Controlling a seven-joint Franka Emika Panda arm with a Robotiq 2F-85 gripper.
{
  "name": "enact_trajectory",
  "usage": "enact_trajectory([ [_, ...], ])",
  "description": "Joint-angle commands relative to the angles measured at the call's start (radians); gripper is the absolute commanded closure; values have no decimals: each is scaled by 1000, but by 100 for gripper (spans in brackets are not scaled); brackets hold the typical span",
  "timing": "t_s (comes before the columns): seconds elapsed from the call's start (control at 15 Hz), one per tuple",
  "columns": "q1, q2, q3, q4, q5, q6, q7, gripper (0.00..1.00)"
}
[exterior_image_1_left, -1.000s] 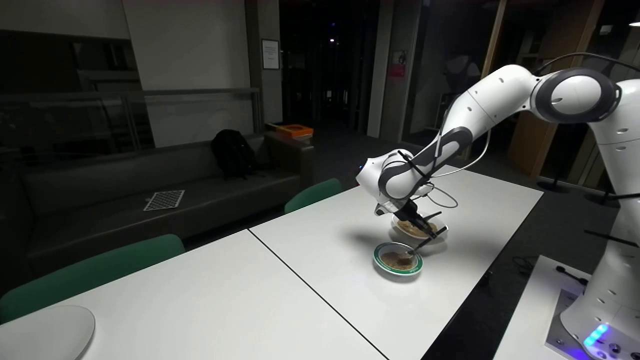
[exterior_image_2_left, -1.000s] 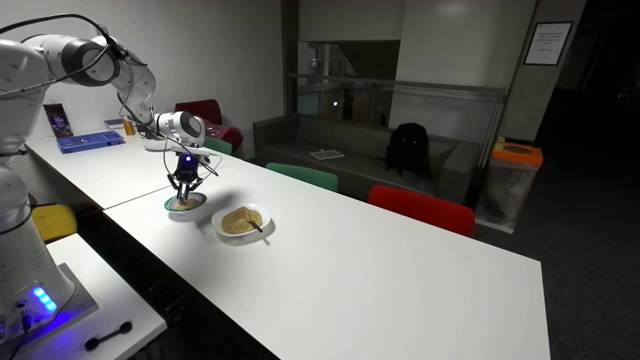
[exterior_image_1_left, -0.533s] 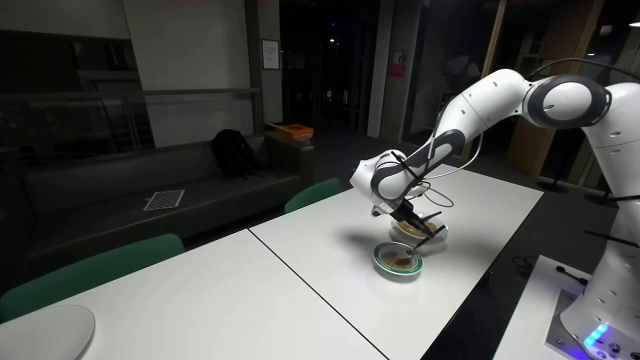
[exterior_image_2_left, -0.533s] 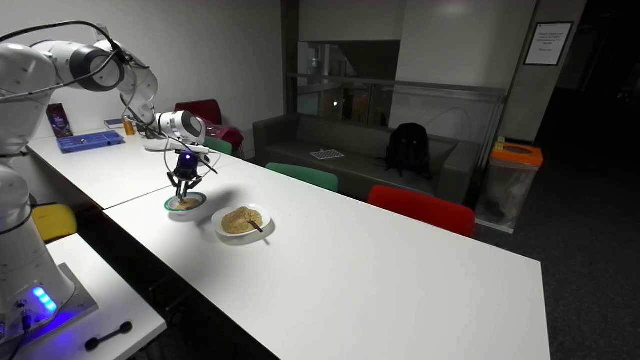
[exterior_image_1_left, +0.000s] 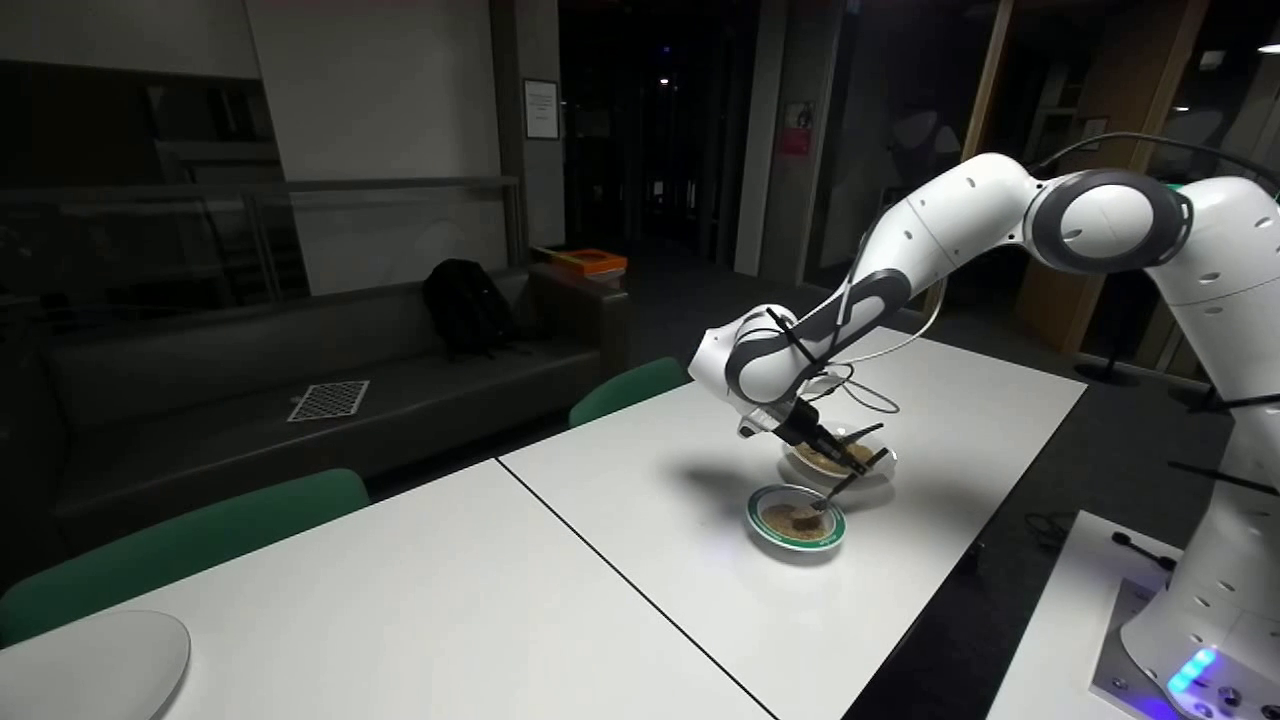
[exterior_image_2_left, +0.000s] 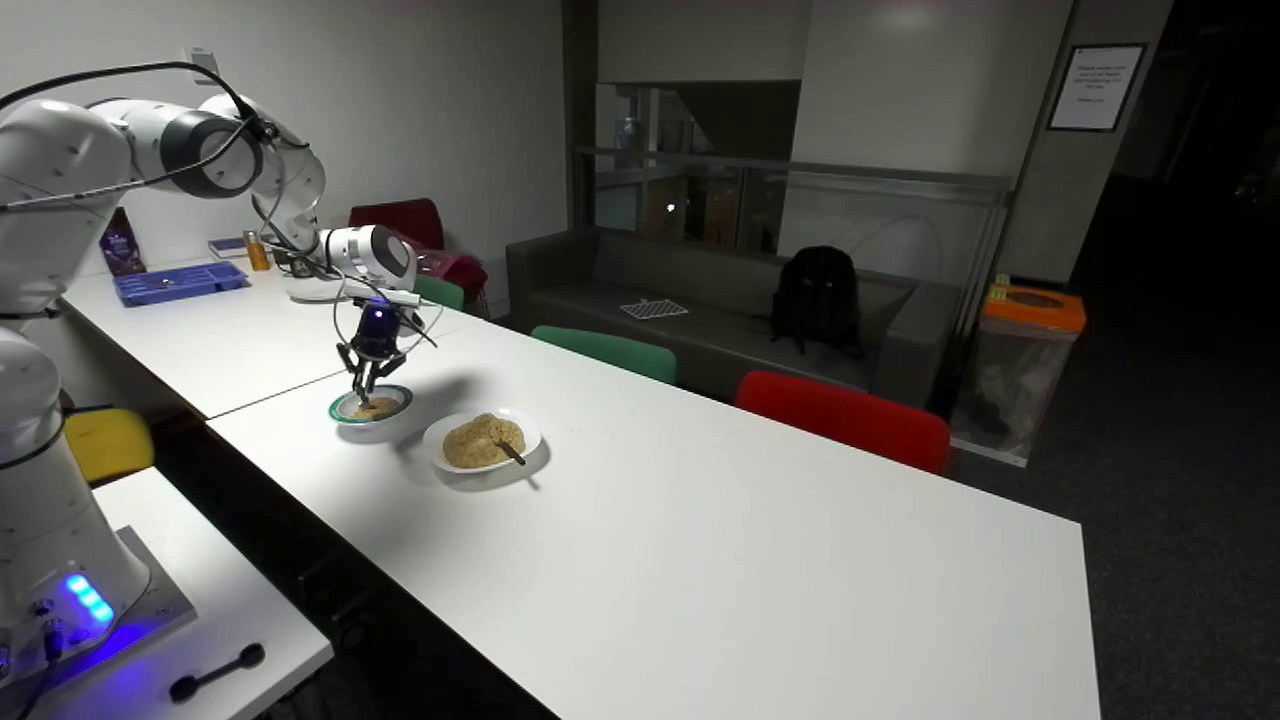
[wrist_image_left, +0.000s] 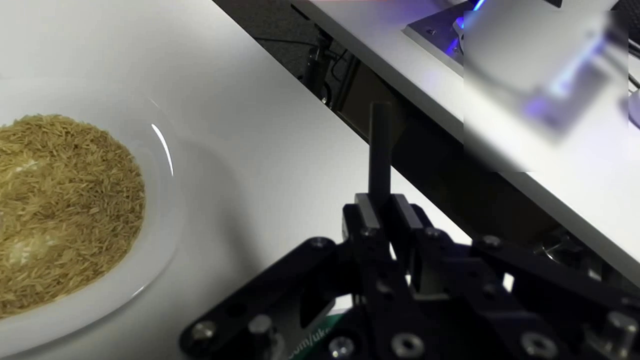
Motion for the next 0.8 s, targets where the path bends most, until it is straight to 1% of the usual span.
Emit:
enact_trajectory([
  [0.0, 14, 41, -4, 80, -6, -93, 33, 97],
  [0.73, 27, 130, -10, 218, -18, -253, 70, 97],
])
